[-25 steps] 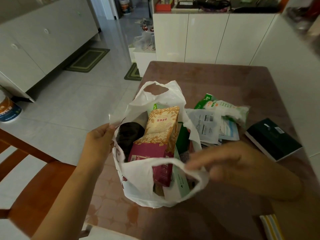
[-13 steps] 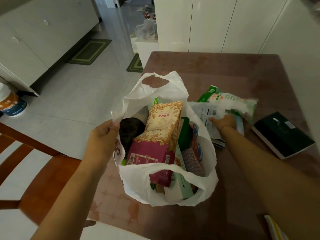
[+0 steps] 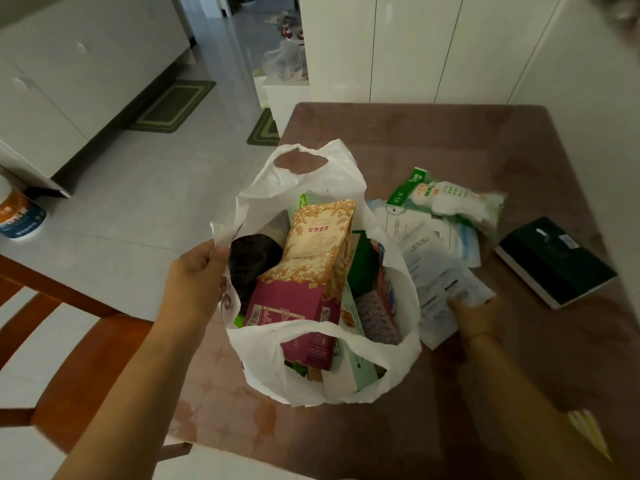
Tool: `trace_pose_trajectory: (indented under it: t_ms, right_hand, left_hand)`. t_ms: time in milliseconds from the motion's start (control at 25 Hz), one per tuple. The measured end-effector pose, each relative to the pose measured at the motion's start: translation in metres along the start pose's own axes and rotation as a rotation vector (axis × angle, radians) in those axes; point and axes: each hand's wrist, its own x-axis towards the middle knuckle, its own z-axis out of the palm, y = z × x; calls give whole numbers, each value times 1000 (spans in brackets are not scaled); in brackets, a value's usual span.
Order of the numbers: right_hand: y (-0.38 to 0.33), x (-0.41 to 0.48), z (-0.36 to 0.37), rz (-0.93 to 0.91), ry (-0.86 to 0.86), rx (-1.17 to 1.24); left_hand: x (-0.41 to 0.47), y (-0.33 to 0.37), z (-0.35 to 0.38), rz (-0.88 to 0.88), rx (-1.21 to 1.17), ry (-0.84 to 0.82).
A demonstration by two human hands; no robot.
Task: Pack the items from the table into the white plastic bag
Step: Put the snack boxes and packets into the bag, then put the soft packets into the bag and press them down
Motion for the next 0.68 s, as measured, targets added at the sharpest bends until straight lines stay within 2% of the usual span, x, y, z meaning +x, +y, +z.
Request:
trace_pose_trajectory:
  t_ms: [120, 200, 320, 400, 520, 600, 680]
  right_hand:
    - [-13, 17, 1, -168, 73, -410]
    - [-23, 26, 13, -305, -5, -703]
    - [-25, 28, 27, -305, -106, -932]
    - [-22, 29, 30, -228, -120, -878]
    - [-27, 24, 14, -130, -285, -628]
    - [-38, 18, -4, -198, -307, -534]
    - [-65, 6, -19, -365, -191, -435]
  left_hand:
    - [-4, 2, 0, 21, -2, -3]
    - [-4, 0, 0, 25, -9, -1]
    - [-2, -2, 1, 12, -20, -8]
    - [0, -3, 0, 9, -23, 0]
    - [3, -3, -3, 23, 15, 3]
    - [3, -2, -5, 21, 23, 7]
    - [4, -1, -5, 10, 8, 10]
